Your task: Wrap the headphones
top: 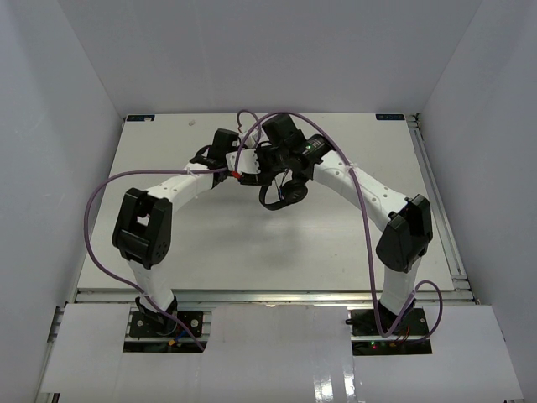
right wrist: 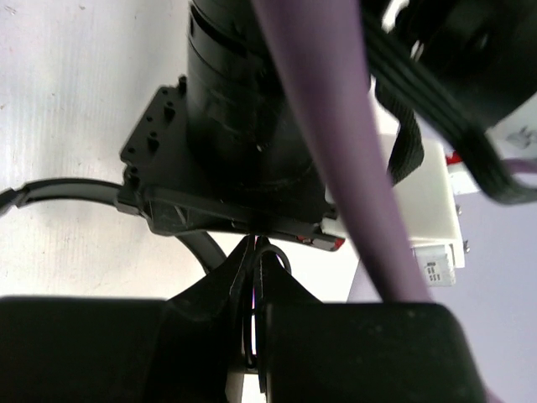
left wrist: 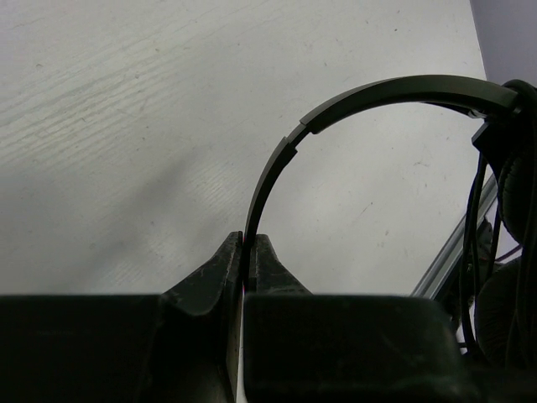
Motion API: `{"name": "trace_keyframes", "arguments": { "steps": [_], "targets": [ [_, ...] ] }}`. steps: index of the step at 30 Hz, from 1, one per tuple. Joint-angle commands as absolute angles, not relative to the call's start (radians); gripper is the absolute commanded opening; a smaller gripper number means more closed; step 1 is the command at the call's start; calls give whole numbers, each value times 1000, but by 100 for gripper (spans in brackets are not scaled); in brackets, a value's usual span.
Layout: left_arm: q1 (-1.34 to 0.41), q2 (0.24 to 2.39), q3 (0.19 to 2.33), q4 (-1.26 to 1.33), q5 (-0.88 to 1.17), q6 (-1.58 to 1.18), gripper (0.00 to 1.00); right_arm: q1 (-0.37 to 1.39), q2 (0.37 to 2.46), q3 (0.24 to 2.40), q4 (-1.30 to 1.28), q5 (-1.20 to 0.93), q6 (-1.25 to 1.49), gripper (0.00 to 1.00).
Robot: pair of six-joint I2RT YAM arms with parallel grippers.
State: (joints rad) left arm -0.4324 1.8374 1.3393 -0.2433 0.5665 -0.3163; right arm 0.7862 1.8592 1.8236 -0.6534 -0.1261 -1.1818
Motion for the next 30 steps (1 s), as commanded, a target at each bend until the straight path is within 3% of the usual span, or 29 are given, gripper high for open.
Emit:
{"name": "trace_keyframes", "arguments": {
  "steps": [1,15,30],
  "targets": [
    [-459,1712,1316,-232,540,-269,0,753,1867,1856,-623,-113,-1160,8],
    [-459,1703,1320,-407,370,-290,0,719,1896,1771,-661,-195,-1120,9],
    [-451,1902,1458,-486,138,-272,0,687,2092,1767,-578,-303,-1068,10]
  ]
}}
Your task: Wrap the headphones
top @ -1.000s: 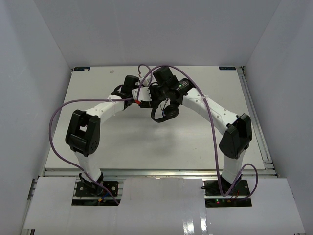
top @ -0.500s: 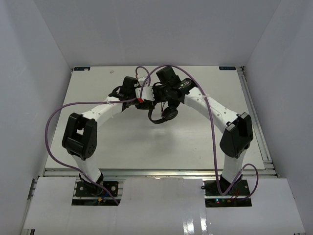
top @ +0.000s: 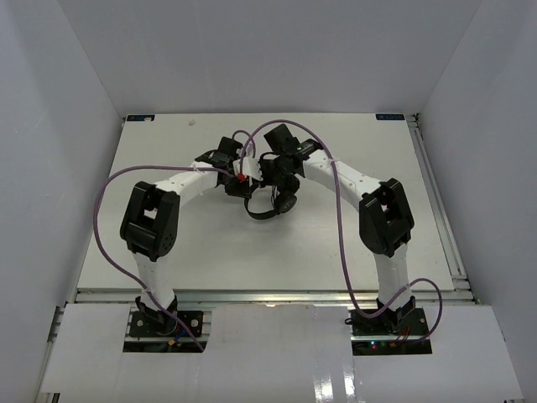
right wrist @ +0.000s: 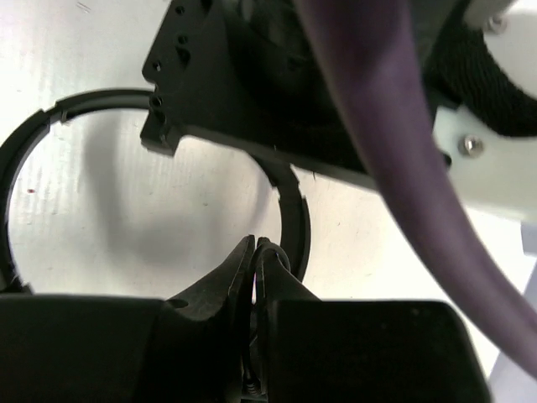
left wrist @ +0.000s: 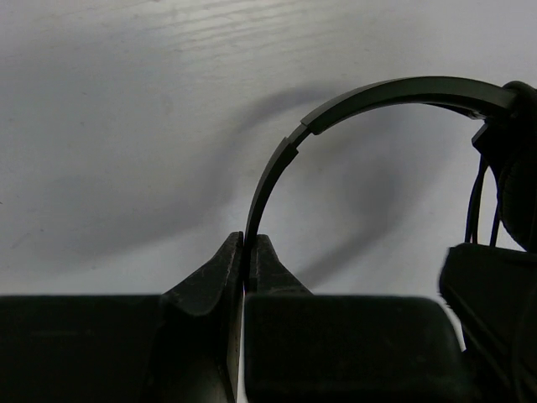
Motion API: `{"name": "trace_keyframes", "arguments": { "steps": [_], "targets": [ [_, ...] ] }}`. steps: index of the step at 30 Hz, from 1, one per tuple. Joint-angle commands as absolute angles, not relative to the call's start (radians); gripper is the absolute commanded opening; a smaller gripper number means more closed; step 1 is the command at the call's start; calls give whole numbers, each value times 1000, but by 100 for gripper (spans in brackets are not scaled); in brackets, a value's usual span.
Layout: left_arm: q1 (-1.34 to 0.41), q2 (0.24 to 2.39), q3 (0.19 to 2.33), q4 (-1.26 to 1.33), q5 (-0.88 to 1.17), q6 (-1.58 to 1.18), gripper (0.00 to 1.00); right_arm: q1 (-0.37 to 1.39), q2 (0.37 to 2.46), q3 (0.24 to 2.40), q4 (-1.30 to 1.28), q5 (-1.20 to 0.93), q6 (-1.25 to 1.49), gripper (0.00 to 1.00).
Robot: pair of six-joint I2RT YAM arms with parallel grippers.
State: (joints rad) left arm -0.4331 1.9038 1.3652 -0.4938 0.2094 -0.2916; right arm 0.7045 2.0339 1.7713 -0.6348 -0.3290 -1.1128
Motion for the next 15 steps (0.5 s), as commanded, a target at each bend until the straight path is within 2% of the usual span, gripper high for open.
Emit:
{"name": "trace_keyframes", "arguments": {
  "steps": [1,15],
  "targets": [
    [-450,1914,1469,-486,117,-270,0,679,2104,1767,-565,-307,-1063,11],
    [-446,2006,1499,-440,29,-242,0,661,2195,1741,-388,-374,-1049,12]
  ]
}}
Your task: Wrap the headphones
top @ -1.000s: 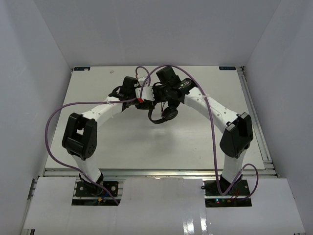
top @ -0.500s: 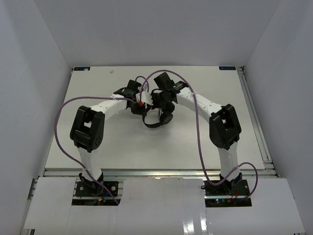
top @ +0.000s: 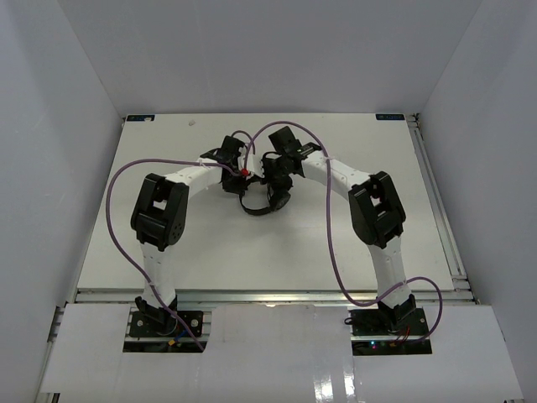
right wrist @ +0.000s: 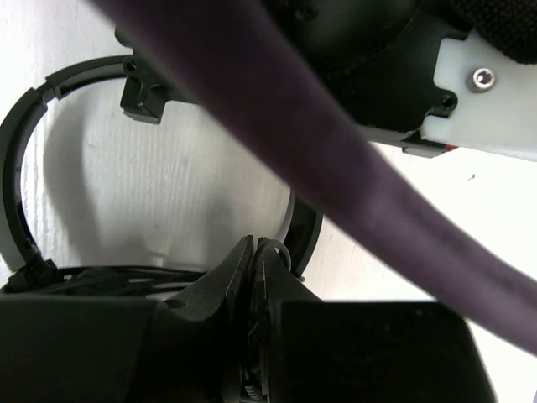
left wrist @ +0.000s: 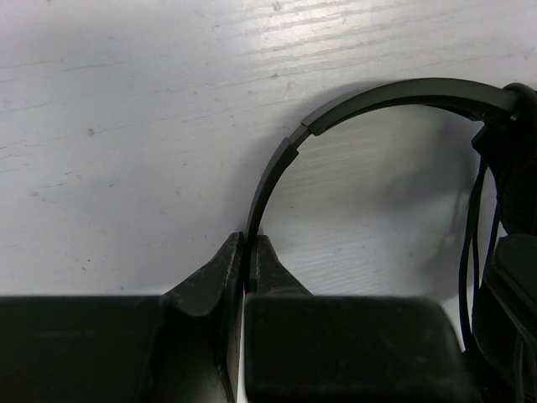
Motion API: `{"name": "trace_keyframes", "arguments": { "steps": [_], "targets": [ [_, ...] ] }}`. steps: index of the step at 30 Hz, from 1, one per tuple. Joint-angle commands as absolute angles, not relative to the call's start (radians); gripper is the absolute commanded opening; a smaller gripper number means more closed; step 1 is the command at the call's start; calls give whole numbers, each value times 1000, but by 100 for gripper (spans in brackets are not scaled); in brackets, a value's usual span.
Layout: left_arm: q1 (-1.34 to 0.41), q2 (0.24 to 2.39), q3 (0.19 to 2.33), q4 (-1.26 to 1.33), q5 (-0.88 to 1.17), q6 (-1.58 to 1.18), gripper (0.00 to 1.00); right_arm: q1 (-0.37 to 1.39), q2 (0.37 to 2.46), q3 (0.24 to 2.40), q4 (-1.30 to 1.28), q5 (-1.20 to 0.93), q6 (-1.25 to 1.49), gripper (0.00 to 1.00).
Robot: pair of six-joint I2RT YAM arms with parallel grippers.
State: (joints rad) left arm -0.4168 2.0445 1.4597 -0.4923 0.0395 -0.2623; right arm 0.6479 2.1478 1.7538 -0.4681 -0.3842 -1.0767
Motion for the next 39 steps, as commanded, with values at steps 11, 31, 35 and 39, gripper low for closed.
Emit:
{"name": "trace_keyframes", "arguments": {
  "steps": [11,31,35,39],
  "targets": [
    [-446,2020,1500,-434,-51,-233,21,661,2218,1741,-343,-402,-1034,12],
    [-446,1920,1484,-452,-88,-250,84,661,2238,1737,-327,-440,-1021,21],
    [-446,1847,1453,-451,-100,-255,86,661,2254,1762,-333,-437,-1009,27],
    [-446,1781,1431,-452,-122,-251,86,661,2267,1796,-341,-431,-988,34]
  ]
}}
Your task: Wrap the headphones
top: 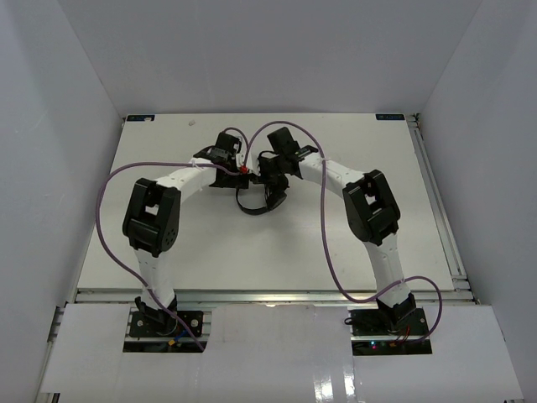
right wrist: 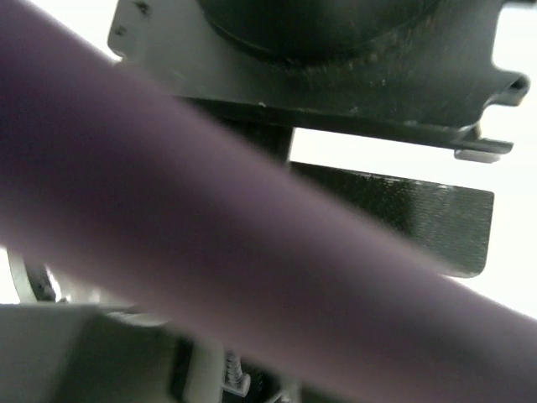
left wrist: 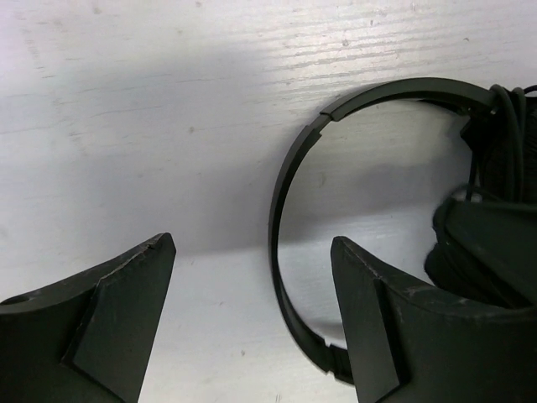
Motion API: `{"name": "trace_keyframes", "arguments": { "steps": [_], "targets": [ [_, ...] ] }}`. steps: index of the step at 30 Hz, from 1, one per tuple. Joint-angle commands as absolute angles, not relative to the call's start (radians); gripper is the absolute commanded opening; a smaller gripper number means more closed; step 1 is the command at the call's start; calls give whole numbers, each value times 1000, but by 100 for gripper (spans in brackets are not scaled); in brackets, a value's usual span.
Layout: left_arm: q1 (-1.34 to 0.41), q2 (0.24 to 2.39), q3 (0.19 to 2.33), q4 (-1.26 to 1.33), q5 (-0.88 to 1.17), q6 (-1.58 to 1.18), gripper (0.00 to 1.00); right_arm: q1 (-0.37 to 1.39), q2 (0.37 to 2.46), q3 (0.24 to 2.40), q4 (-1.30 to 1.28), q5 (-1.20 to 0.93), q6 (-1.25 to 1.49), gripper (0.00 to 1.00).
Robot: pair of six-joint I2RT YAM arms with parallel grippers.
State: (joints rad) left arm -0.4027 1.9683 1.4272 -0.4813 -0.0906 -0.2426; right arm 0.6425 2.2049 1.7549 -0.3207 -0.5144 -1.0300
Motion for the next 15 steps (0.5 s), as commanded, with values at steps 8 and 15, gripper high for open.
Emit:
{"name": "trace_keyframes", "arguments": {
  "steps": [8,15],
  "targets": [
    [-445,1654,1343,-464,-171,-235,88,661,2269,1854,-364,-433,-952,53],
    [-442,1592,1293,-474,-168,-236,90,661,2293,1879,-384,-387,-929,75]
  ]
}}
